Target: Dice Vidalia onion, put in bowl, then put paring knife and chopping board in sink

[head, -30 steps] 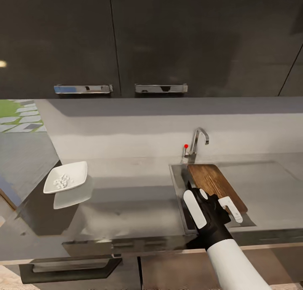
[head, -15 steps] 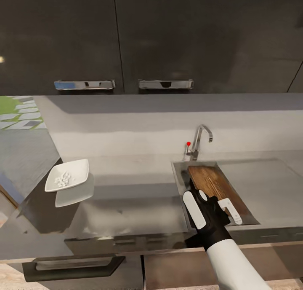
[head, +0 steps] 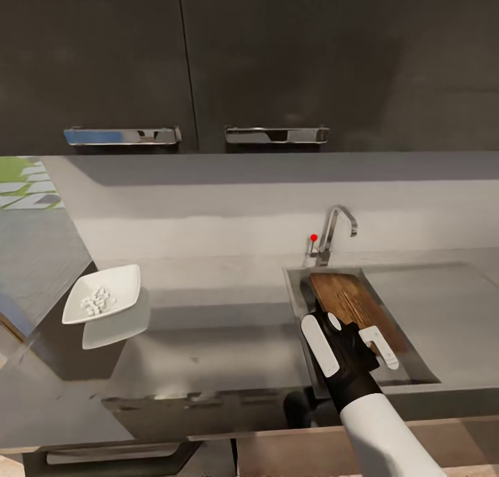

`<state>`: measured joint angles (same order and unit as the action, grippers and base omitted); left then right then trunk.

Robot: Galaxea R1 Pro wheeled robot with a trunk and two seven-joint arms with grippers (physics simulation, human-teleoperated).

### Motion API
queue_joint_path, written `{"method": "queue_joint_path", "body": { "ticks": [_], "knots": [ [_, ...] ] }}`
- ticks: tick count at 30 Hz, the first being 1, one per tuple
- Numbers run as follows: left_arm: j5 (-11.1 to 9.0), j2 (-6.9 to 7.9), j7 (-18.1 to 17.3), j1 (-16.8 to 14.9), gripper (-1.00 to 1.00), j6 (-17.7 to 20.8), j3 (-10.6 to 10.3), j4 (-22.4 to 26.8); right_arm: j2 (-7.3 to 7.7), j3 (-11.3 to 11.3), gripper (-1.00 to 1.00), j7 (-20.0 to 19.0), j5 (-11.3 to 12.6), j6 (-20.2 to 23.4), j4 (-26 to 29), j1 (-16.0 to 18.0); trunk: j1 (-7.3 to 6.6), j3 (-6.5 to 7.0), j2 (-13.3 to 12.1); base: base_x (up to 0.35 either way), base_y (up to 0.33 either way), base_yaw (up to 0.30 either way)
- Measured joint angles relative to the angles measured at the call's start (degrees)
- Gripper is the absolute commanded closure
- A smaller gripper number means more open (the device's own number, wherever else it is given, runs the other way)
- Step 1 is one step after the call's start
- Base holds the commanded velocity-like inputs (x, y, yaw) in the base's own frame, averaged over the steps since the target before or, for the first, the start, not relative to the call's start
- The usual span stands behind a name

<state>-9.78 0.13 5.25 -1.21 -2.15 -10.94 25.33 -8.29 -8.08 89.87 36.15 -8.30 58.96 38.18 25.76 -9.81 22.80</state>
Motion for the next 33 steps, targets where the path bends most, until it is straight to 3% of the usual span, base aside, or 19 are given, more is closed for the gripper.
{"method": "queue_joint_path", "body": {
  "ticks": [33],
  "knots": [
    [0.0,-0.04,0.0,0.0,-1.0,0.0,0.0,-0.1,0.07,0.0,1.0,0.0,-0.2,-0.5,-1.3,0.0,0.0,-3.04,0.0,0.03,0.0,0.0]
  ]
}}
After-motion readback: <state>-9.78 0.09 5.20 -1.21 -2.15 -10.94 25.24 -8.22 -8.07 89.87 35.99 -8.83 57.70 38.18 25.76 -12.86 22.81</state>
